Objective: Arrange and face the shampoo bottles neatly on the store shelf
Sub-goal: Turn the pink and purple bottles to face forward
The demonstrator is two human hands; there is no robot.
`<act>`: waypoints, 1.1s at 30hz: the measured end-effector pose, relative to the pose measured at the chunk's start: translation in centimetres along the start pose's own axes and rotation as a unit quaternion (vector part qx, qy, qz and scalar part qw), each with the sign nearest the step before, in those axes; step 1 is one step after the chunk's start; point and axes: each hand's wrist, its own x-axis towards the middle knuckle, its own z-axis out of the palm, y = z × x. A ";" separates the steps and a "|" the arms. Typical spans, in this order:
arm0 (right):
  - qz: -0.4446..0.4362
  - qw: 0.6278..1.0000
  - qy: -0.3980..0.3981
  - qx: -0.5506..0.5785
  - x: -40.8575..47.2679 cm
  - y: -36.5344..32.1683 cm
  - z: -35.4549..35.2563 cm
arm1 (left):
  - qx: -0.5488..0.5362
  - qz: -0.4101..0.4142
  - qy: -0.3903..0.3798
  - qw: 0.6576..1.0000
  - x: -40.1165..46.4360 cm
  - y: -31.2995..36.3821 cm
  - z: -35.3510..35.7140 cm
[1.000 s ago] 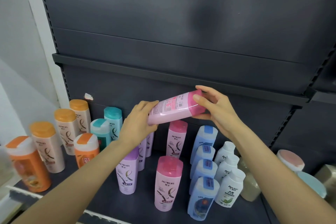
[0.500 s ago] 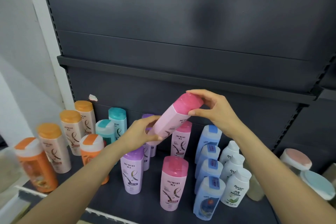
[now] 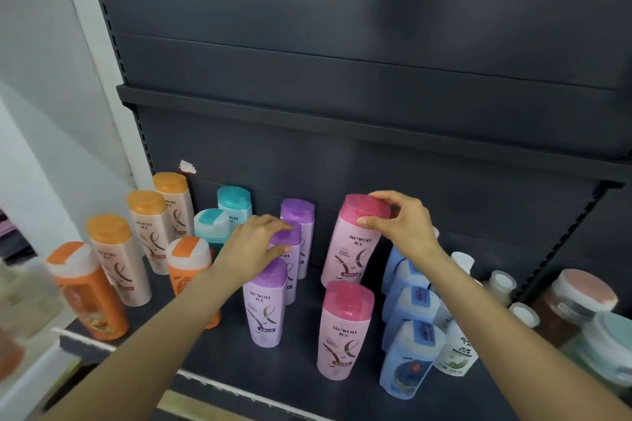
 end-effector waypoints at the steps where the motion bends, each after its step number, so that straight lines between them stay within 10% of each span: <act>1: 0.003 1.000 -0.004 -0.012 -0.1 0.4 0.5 | 0.013 0.004 -0.013 1.000 -0.1 -0.3 0.2; 33: 0.110 0.981 -0.110 -0.113 -1.8 6.0 3.3 | 0.034 -0.004 -0.057 0.998 -0.3 -0.2 1.0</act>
